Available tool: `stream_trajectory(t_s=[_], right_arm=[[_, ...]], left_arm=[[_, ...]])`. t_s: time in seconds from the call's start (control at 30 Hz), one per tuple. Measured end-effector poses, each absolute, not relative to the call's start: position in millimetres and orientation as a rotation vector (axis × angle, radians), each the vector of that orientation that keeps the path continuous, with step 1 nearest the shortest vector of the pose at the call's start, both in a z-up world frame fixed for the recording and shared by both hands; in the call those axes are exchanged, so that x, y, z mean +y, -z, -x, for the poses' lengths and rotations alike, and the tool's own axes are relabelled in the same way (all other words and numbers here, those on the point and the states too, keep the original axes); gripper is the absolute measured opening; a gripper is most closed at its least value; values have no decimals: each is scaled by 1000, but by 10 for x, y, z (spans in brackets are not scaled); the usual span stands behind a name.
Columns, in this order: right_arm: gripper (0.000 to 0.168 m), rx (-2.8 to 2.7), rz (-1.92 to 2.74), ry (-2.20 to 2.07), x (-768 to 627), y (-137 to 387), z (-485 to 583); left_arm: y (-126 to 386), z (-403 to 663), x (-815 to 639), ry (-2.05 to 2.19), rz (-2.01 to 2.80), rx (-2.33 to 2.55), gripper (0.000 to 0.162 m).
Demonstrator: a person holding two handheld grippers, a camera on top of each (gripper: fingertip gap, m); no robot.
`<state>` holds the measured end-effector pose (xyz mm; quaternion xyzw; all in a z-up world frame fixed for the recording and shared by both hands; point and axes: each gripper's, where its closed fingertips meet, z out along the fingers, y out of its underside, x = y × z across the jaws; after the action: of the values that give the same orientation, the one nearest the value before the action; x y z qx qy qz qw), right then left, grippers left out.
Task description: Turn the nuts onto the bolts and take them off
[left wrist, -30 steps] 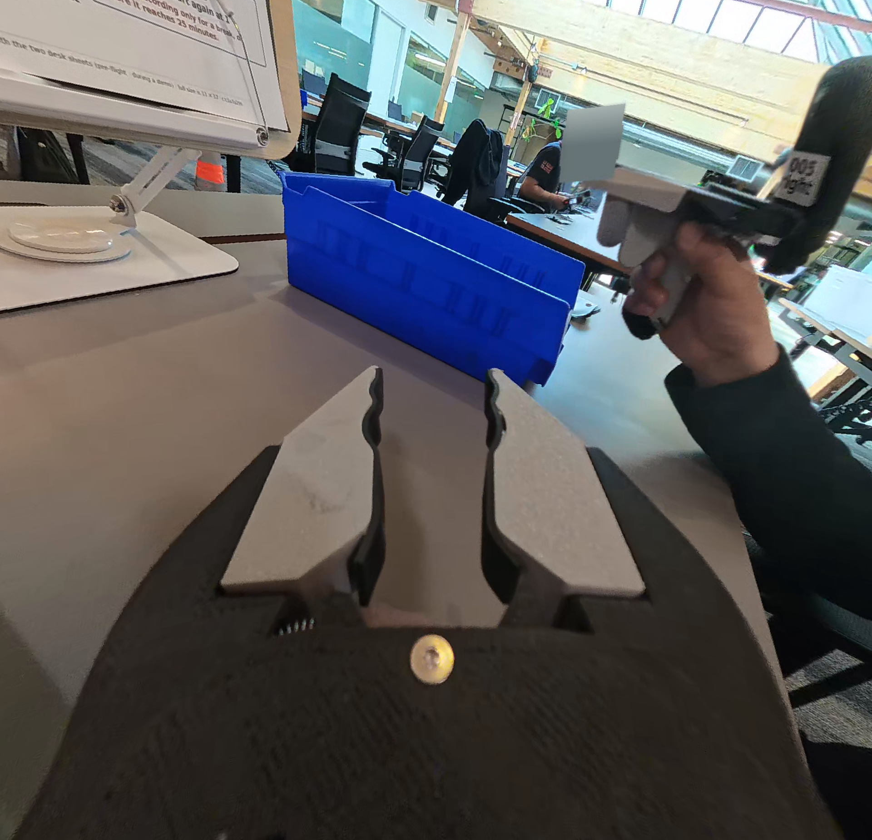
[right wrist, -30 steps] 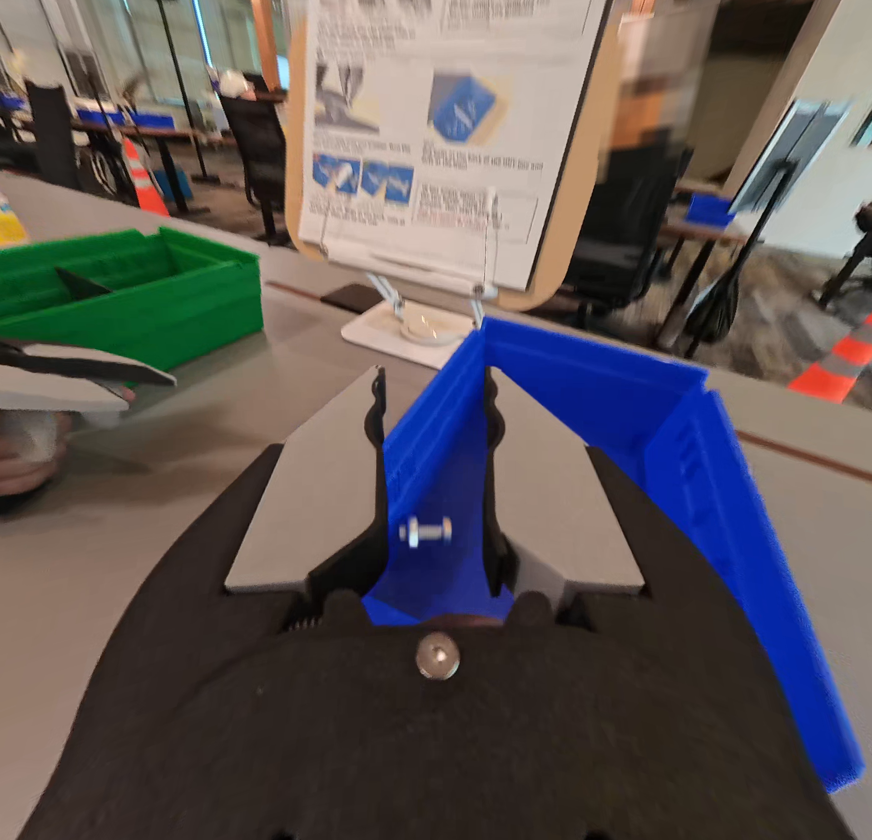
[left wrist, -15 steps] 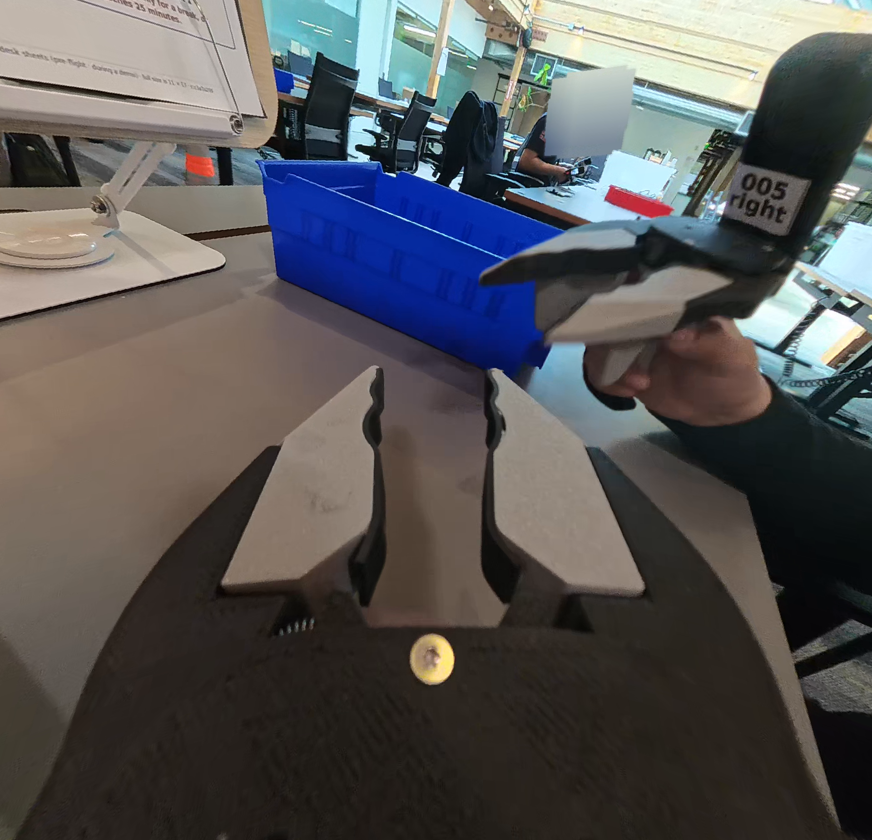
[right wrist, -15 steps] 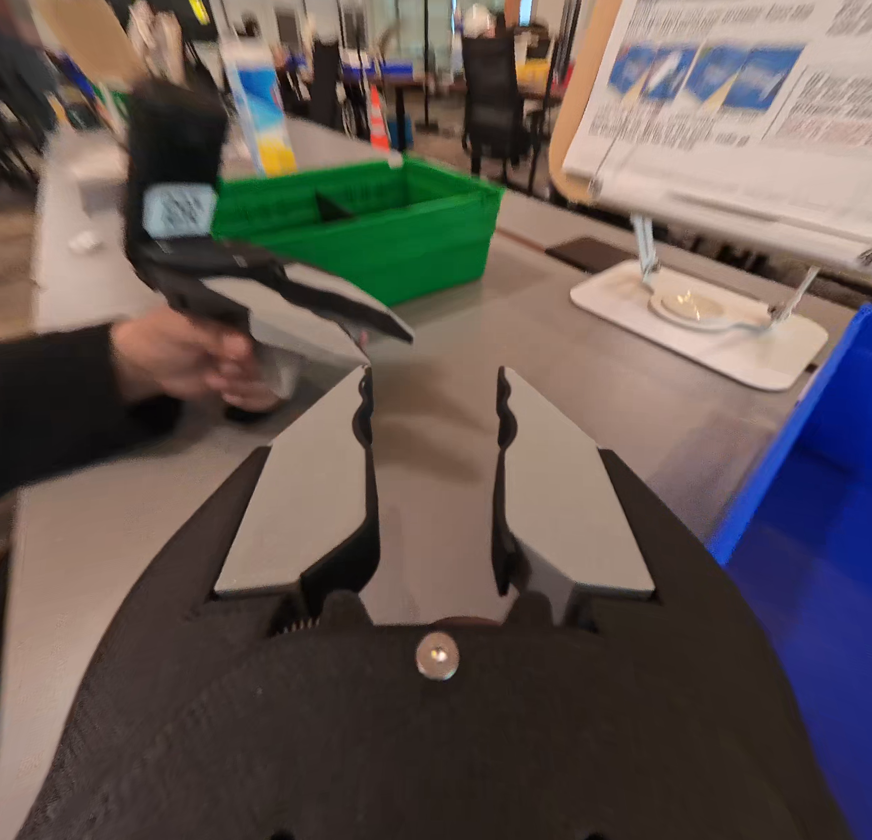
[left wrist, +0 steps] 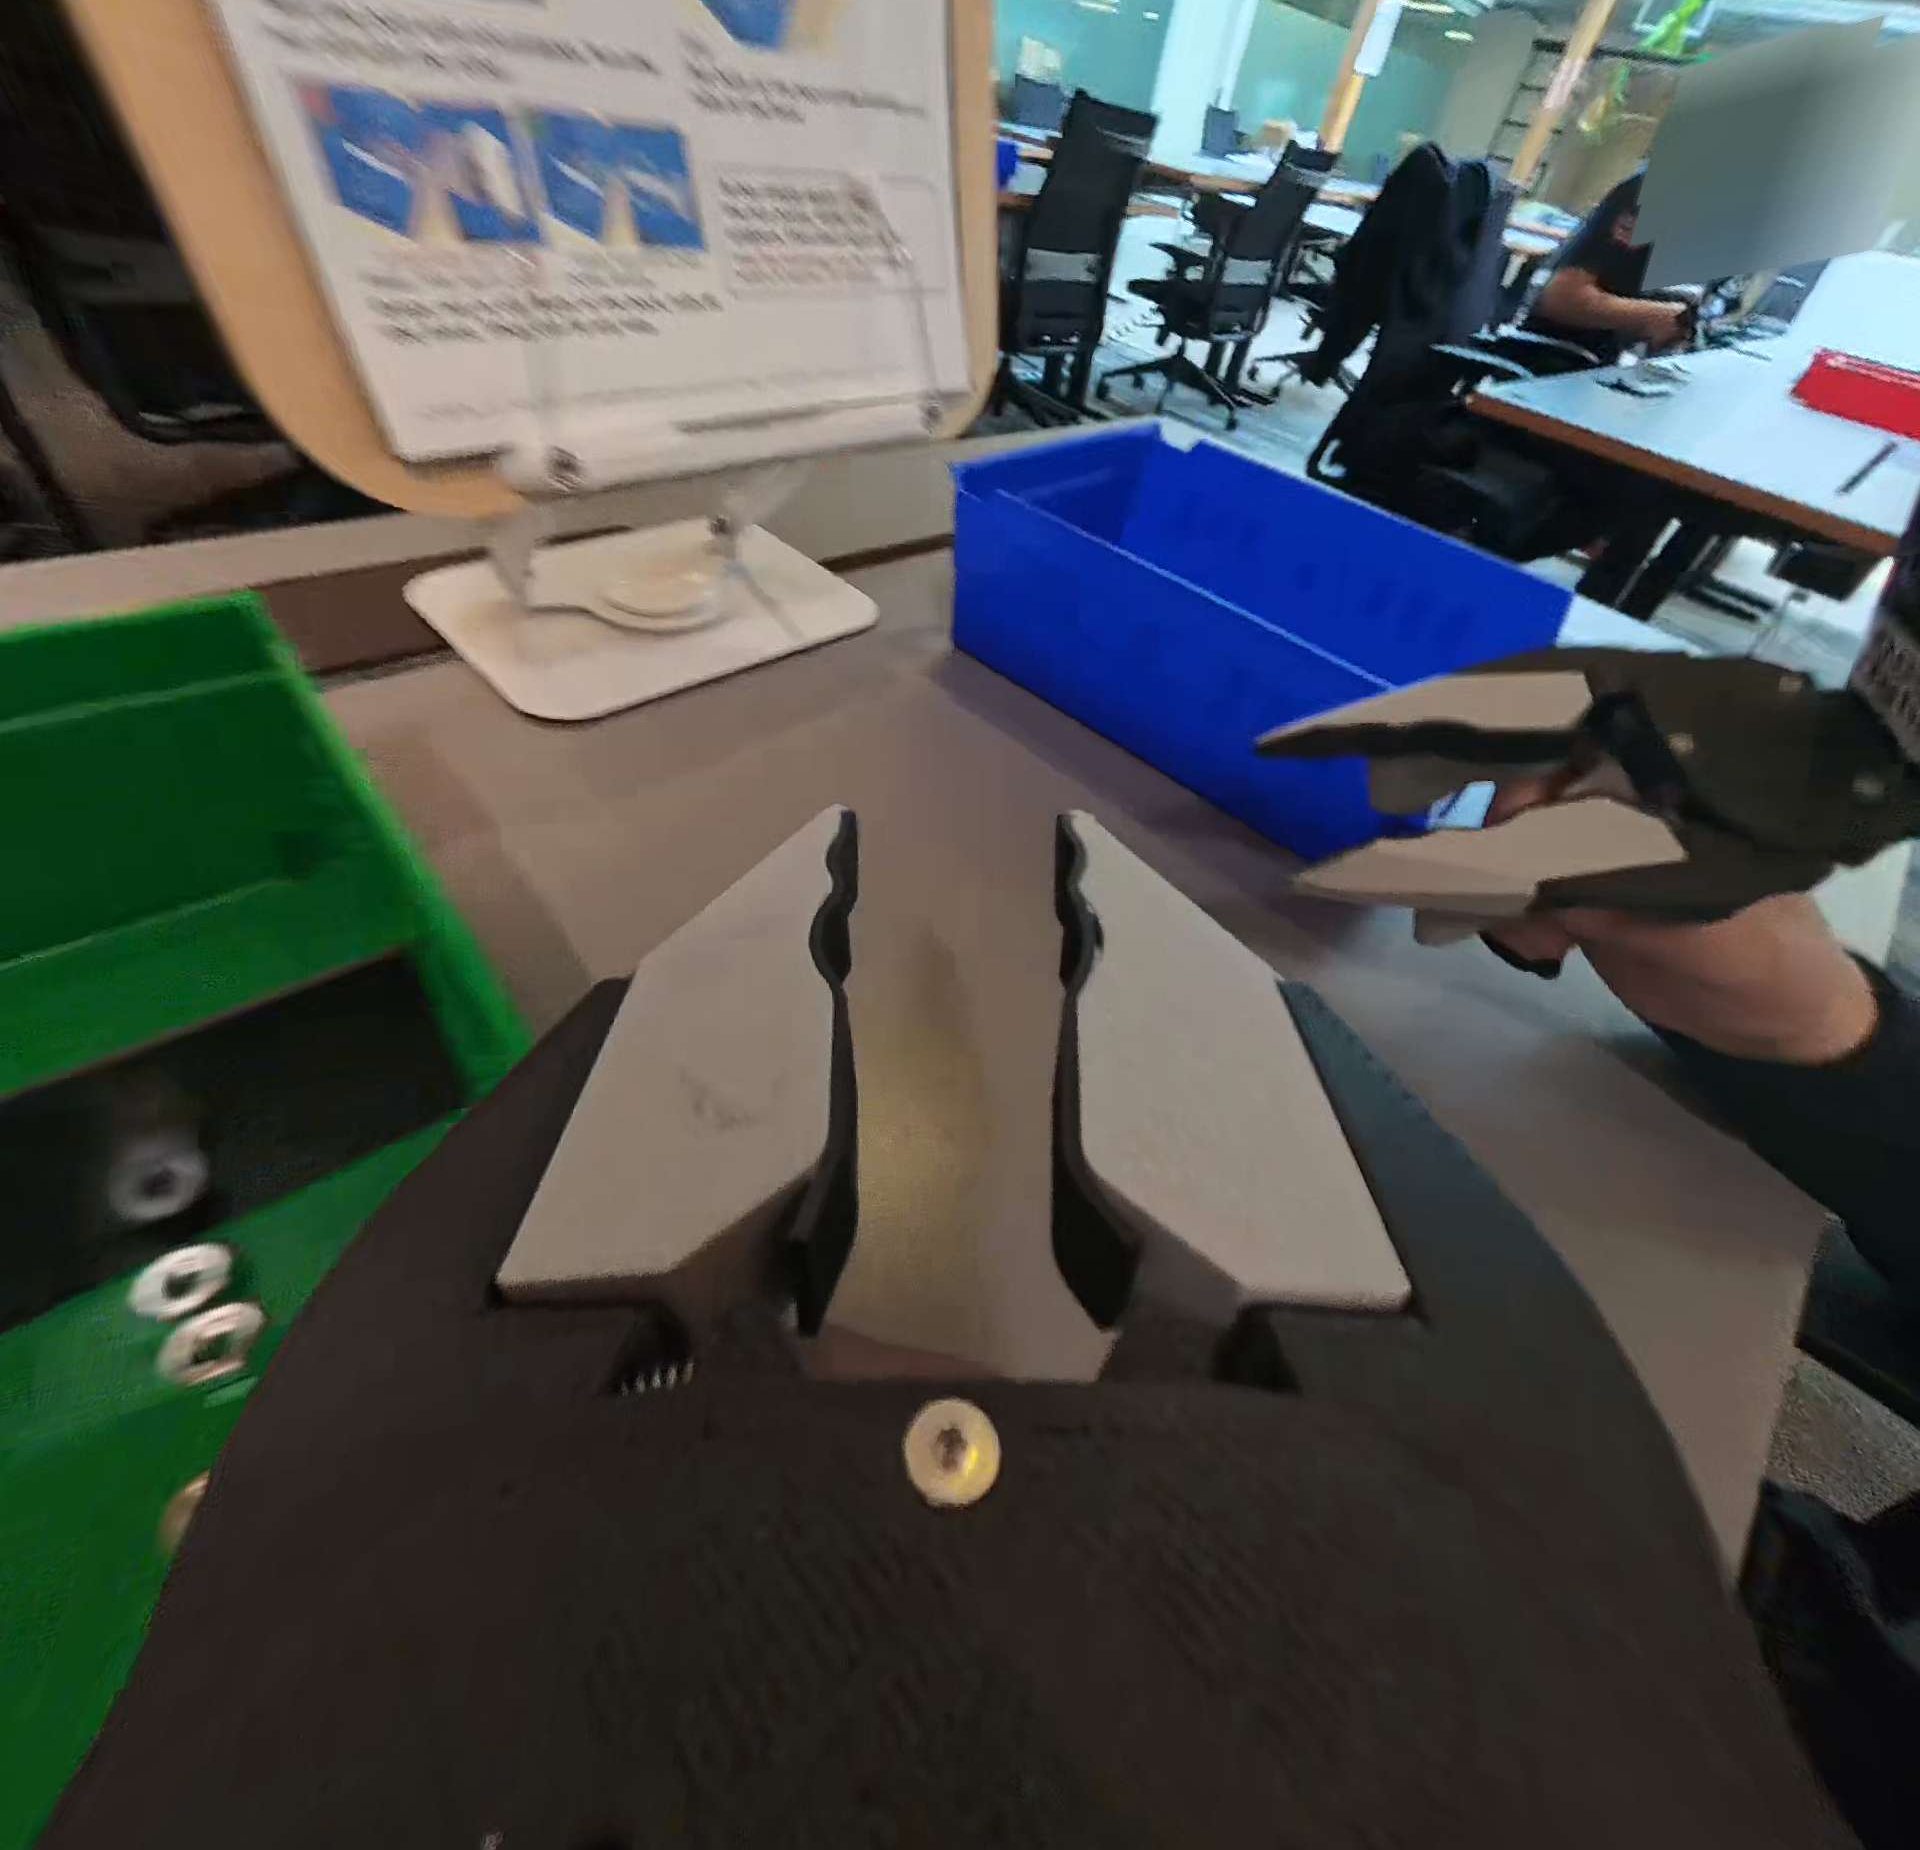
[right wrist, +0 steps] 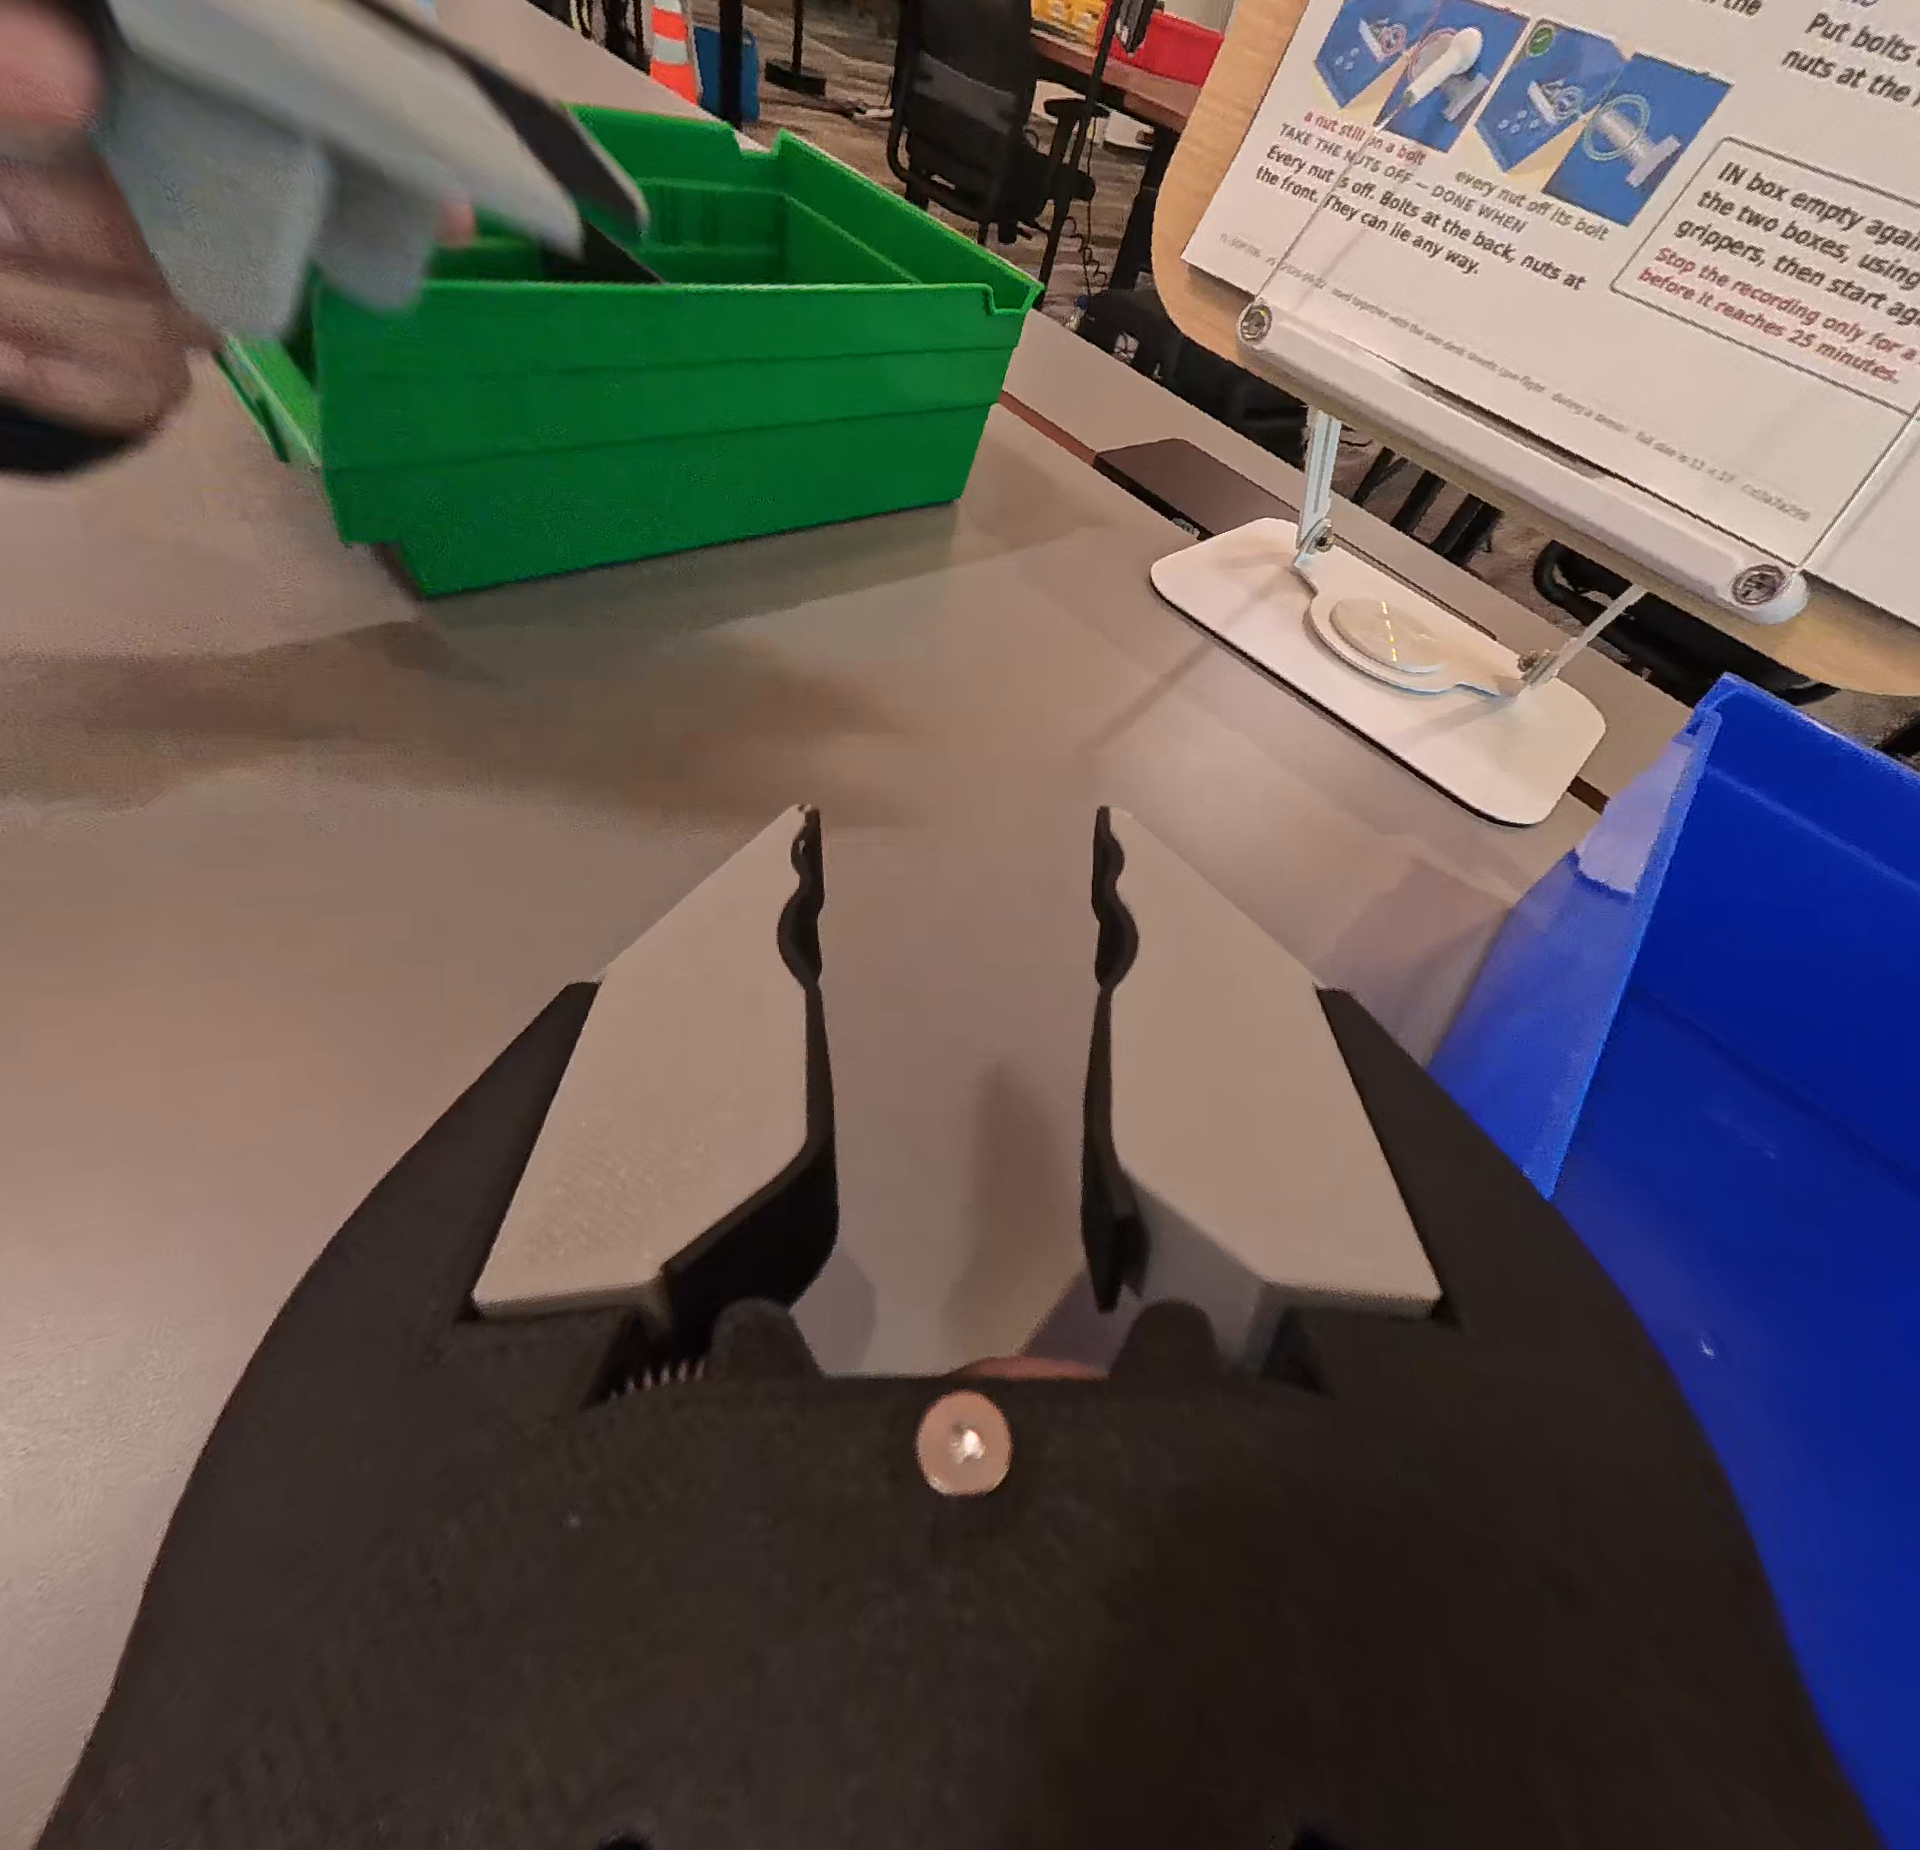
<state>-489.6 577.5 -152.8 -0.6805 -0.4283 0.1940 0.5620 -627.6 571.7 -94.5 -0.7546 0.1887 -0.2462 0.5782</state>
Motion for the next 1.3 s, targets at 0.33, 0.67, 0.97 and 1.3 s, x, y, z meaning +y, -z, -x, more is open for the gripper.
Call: stream_trajectory(t_s=[0.33,0.67,0.97,1.3], right_arm=[[49,-1013,1608,-419,5793,1566,4888],[48,-989,1621,-470,5801,1555,4894],[48,-972,1615,-508,5790,1513,4877],[48,-985,1612,-502,5779,1525,4892]], left_arm=[[1387,7700,5872,327,2140,309,36],[2196,7925,5828,5,2579,588,27],[2444,7997,5816,30,2684,582,3],[2320,8004,5834,-40,2606,623,3]])
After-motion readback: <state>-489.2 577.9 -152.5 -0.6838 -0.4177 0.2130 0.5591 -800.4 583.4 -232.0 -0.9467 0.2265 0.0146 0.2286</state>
